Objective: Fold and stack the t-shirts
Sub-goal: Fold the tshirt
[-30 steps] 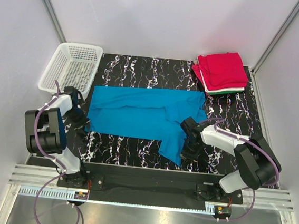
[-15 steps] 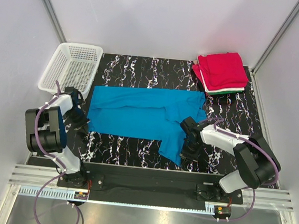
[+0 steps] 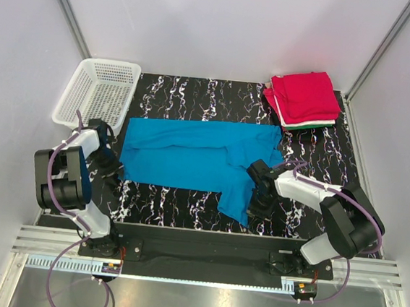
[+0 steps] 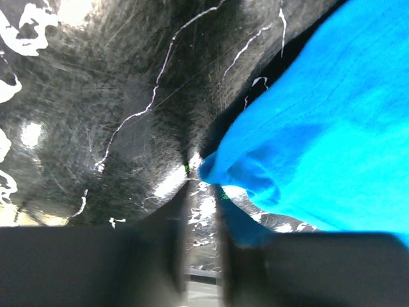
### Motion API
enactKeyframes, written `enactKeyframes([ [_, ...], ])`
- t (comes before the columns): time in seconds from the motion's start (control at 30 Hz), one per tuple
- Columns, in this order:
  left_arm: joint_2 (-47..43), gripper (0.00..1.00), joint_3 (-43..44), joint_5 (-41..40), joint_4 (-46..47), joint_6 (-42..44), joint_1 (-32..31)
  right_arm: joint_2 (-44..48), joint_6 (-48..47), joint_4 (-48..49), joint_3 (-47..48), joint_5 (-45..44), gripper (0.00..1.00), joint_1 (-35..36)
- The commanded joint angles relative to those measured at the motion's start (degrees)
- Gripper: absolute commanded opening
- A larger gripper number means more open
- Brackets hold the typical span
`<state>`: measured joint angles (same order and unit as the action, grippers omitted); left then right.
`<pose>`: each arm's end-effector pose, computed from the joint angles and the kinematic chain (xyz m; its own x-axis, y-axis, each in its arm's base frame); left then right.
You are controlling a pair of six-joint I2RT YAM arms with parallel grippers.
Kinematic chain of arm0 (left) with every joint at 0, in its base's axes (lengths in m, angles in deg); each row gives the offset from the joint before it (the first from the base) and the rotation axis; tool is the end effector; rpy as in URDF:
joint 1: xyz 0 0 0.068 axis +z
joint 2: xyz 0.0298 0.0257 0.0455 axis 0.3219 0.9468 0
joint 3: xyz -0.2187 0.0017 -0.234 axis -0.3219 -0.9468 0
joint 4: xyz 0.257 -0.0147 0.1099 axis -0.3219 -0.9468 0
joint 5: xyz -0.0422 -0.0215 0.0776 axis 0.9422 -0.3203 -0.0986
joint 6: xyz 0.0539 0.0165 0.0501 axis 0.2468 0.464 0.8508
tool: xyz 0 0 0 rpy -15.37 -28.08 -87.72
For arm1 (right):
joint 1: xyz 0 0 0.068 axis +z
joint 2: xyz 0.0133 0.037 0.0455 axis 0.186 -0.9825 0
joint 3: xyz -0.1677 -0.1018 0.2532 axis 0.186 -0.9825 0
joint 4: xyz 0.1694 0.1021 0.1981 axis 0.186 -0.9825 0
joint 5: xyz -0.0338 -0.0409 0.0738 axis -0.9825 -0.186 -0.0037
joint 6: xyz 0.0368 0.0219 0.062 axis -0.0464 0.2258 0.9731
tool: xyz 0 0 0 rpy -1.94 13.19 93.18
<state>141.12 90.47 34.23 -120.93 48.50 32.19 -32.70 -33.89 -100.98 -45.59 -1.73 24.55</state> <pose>0.2766 0.0625 0.1665 -0.7740 -0.6329 -0.0207 -0.6305 0.7732 -0.0678 0.1854 0.1467 0.1483 -0.9653 0.2203 0.1405 0.2402 0.9599 0.1447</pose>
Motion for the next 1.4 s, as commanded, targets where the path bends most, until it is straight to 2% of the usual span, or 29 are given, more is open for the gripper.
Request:
enactKeyframes([
  [0.0,-2.27,0.41,1.41,-0.26,0.68,0.4,0.21,0.78,-0.13,-0.03,1.91,-1.4,0.0,0.68],
  [0.23,-1.04,0.45,1.41,-0.44,0.94,0.4,0.21,0.52,-0.48,-0.12,1.91,-1.05,0.0,0.68],
  [0.43,-1.04,0.41,1.94,0.01,1.03,0.4,0.21,0.52,-0.56,0.15,1.73,-0.87,0.0,0.68],
  [0.57,0.28,0.18,1.5,0.27,1.47,0.4,0.3,0.52,-0.74,0.06,2.17,-0.78,0.0,0.68],
  [0.73,1.16,0.14,2.03,0.18,1.39,0.4,0.21,0.61,-0.57,0.06,2.34,-0.7,0.0,0.68],
  [0.9,1.78,0.0,2.38,0.27,1.56,0.31,0.21,0.78,-0.65,0.06,2.26,-0.7,0.0,0.68],
  [1.23,-0.33,0.0,3.17,0.88,1.47,0.49,0.13,1.4,-0.74,-0.47,3.75,-1.84,0.0,0.68],
  [1.27,-0.51,0.06,3.08,1.06,1.47,0.75,0.13,1.48,-0.83,-0.47,3.66,-1.67,0.0,0.68],
  [1.33,-1.3,0.28,2.65,1.41,1.47,0.93,0.13,1.22,-1.0,-0.47,3.49,-1.58,0.0,0.59],
  [1.37,-1.56,0.34,2.47,1.41,1.39,1.02,0.13,1.31,-1.09,-0.47,3.31,-1.4,0.0,0.59],
])
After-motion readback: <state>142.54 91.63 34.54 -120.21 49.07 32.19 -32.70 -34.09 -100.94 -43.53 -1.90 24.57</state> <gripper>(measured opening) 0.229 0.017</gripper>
